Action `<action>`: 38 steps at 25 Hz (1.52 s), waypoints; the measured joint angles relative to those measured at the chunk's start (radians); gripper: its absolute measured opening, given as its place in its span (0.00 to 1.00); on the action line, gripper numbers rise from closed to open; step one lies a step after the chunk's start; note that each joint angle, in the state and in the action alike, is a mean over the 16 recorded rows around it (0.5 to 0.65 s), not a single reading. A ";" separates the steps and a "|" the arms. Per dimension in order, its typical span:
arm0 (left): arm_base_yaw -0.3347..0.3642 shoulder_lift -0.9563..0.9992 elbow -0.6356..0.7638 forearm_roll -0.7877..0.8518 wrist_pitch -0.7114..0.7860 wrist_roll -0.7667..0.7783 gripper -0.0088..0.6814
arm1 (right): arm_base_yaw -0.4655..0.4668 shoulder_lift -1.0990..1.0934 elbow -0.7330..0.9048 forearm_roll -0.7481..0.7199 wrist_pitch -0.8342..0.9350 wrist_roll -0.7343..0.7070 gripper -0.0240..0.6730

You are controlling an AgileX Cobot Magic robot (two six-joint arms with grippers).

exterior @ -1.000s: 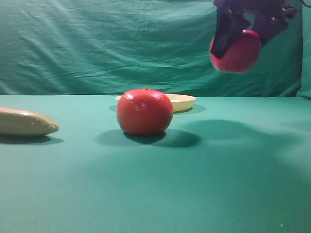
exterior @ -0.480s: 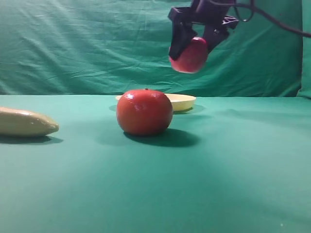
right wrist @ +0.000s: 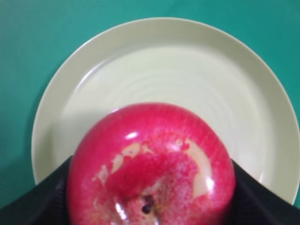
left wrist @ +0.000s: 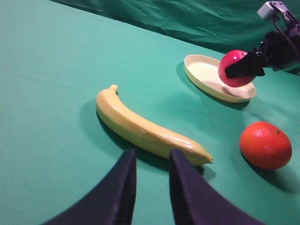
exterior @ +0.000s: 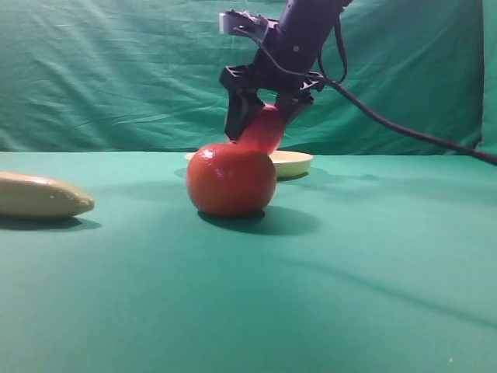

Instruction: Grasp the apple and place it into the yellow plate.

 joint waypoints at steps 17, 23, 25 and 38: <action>0.000 0.000 0.000 0.000 0.000 0.000 0.24 | 0.000 -0.027 -0.004 -0.033 0.018 -0.007 0.93; 0.000 0.000 0.000 0.000 0.000 0.000 0.24 | 0.000 -0.114 -0.005 -0.069 0.068 0.001 0.81; 0.000 0.000 0.000 0.000 0.000 0.000 0.24 | 0.000 -0.154 -0.005 -0.080 0.091 0.007 0.72; 0.000 0.000 0.000 0.000 0.000 0.000 0.24 | 0.000 -0.423 0.006 -0.122 0.300 0.130 0.07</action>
